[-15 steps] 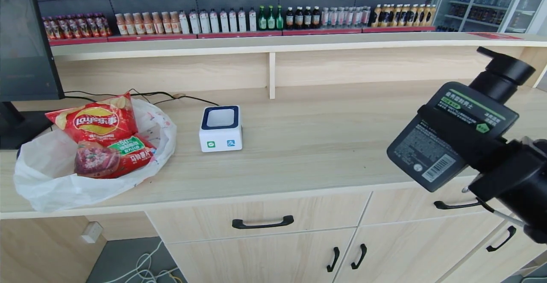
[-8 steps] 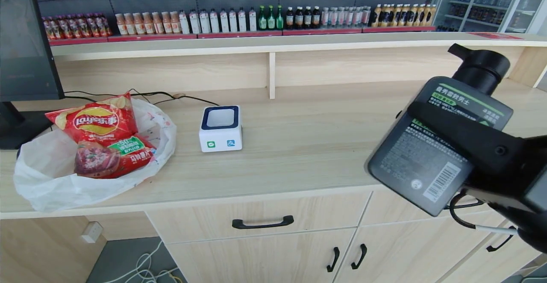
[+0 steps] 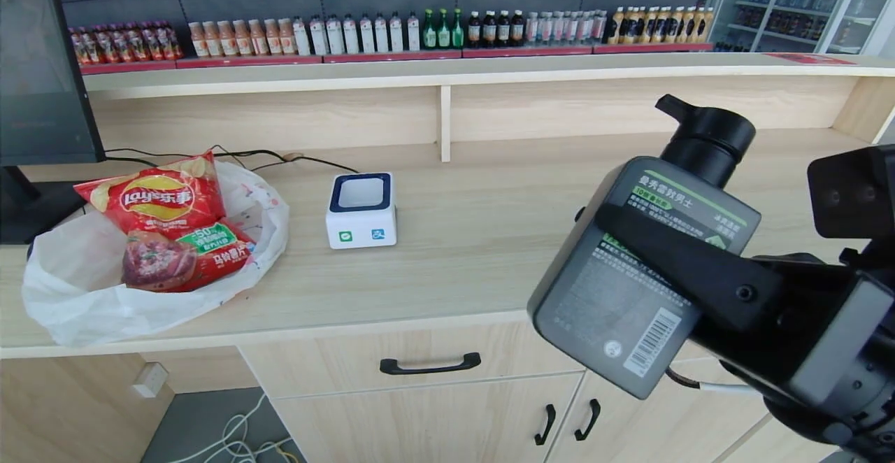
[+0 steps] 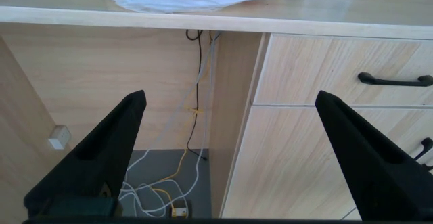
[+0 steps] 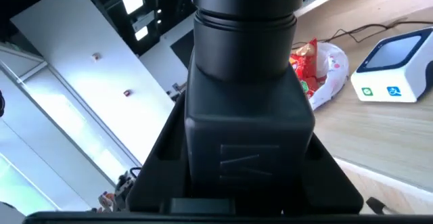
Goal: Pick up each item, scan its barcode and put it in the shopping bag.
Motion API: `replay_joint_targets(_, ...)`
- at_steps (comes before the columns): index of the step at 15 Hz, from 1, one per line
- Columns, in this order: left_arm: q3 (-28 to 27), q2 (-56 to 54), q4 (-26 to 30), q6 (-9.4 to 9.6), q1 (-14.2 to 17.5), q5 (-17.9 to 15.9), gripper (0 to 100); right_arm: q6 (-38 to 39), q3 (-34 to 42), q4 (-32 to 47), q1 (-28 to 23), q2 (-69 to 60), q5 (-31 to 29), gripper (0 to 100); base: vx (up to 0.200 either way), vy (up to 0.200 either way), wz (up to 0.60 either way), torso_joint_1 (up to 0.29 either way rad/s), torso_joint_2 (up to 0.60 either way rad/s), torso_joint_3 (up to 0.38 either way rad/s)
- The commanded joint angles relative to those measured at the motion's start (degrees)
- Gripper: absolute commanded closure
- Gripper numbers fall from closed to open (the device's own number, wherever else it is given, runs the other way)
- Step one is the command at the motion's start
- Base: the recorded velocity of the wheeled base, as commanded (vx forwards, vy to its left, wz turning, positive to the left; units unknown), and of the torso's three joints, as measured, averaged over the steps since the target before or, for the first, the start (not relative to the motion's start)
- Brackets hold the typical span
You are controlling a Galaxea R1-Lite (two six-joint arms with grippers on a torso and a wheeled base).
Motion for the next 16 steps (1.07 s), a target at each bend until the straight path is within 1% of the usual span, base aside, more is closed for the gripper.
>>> replay_joint_targets(1, 0.0, -0.02, -0.01, -0.02, 0.01, 0.0, 0, 0.04, -0.5, -0.08, 2.08, 1.94, 0.04, 100, 0.0, 0.0, 0.0, 0.0, 0.0, 0.0)
replay_joint_targets(4, 0.0, -0.02, -0.01, -0.02, 0.01, 0.0, 0, 0.13, -2.7, -0.08, 4.27, 2.38, 0.13, 100, 0.0, 0.0, 0.0, 0.0, 0.0, 0.0)
replay_joint_targets(6, 0.0, -0.02, -0.01, -0.02, 0.01, 0.0, 0, 2.5, -3.31, -0.08, 5.15, 2.82, 0.13, 100, 0.0, 0.0, 0.0, 0.0, 0.0, 0.0)
replay_joint_targets(8, 0.0, -0.02, -0.01, -0.02, 0.01, 0.0, 0, 3.03, -4.1, -0.08, 5.15, 3.88, 0.04, 100, 0.0, 0.0, 0.0, 0.0, 0.0, 0.0)
replay_joint_targets(12, 0.0, -0.02, -0.01, -0.02, 0.01, 0.0, 0, 2.68, -8.41, -0.08, 5.15, 5.46, 0.13, 100, 0.0, 0.0, 0.0, 0.0, 0.0, 0.0)
replay_joint_targets(16, 0.0, -0.02, -0.01, -0.02, 0.01, 0.0, 0, 2.68, -8.85, -0.08, 5.68, 5.19, -0.05, 100, 0.0, 0.0, 0.0, 0.0, 0.0, 0.0)
